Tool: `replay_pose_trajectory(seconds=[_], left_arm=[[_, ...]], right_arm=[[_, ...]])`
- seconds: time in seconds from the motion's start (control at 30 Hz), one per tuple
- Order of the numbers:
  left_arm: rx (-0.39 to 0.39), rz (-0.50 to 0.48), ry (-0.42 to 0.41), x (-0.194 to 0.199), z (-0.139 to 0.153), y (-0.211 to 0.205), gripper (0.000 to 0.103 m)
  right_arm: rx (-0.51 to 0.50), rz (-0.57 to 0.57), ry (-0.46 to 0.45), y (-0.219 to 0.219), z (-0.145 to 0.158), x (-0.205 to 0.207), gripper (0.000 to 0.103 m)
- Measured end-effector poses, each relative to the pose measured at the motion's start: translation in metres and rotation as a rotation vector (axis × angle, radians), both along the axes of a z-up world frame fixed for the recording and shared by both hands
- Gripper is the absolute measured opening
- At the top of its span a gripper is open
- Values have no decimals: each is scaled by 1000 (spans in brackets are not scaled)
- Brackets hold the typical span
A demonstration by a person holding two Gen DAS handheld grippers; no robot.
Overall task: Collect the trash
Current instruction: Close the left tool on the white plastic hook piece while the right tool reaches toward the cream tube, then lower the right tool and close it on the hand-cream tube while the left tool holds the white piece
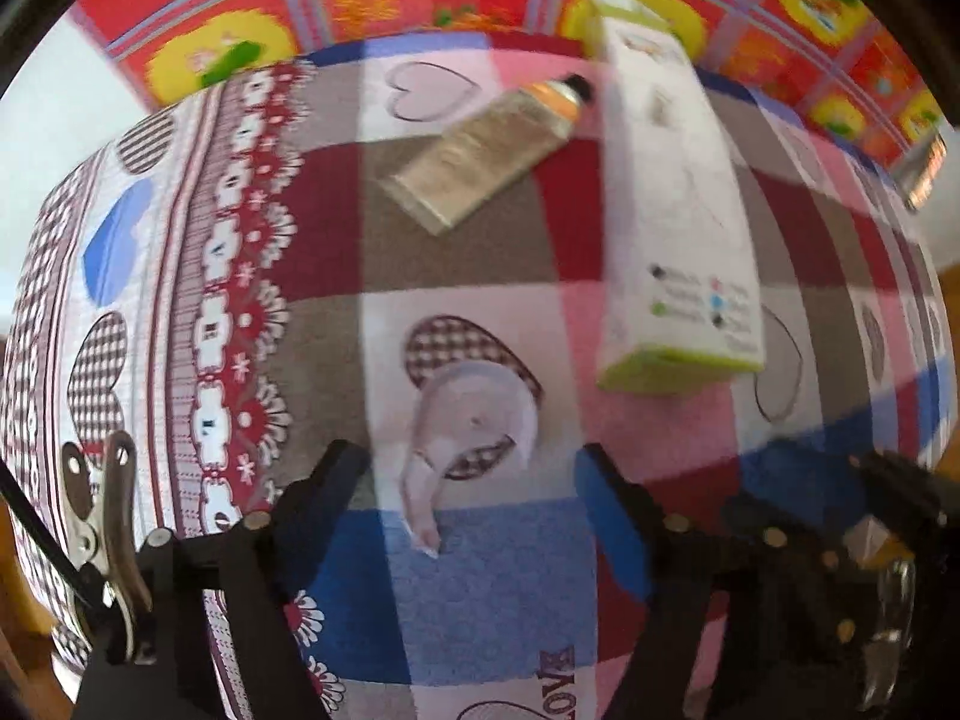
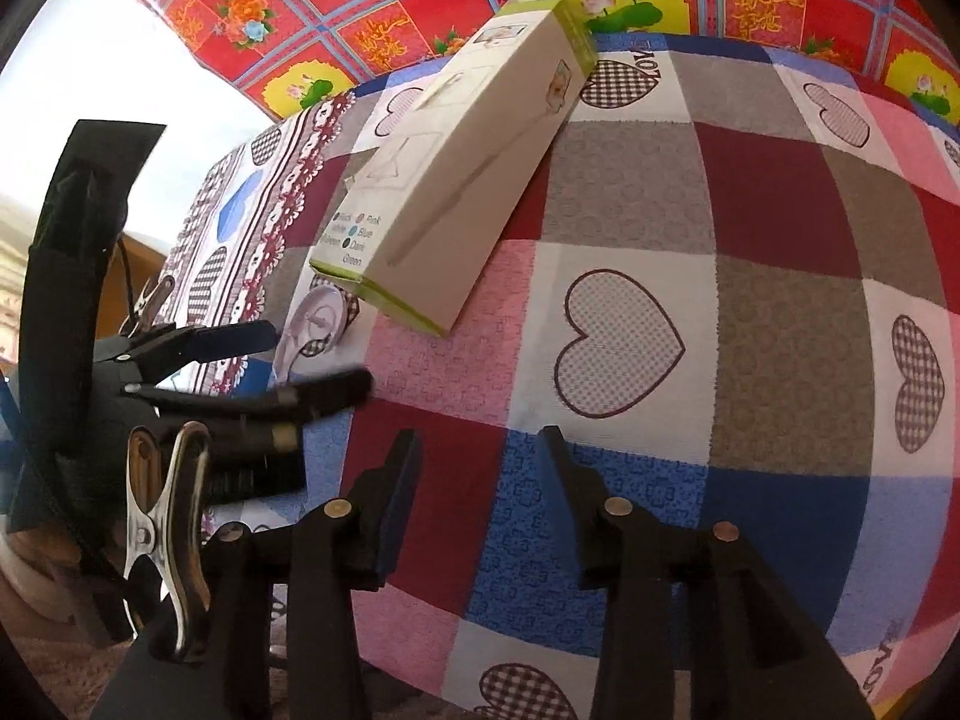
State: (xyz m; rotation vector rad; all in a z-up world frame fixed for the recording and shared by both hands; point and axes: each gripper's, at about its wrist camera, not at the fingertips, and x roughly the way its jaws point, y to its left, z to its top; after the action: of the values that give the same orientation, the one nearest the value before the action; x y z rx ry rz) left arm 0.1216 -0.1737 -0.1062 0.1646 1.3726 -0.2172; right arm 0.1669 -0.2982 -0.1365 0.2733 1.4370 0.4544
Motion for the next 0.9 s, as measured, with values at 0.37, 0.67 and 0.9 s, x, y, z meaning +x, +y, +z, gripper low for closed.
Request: replay_pose_trajectory(seconds=[0.37, 0.67, 0.9], left_arm=[[-16, -6, -40, -3, 2, -3, 44], [-89, 41, -63, 0, 18, 39, 44], [-120, 79, -70, 11, 32, 100, 44]], right_arm=[[-9, 18, -4, 2, 2, -1, 44], [-55, 11, -4, 23, 7, 2, 44], [-63, 33, -43, 64, 33, 6, 44]])
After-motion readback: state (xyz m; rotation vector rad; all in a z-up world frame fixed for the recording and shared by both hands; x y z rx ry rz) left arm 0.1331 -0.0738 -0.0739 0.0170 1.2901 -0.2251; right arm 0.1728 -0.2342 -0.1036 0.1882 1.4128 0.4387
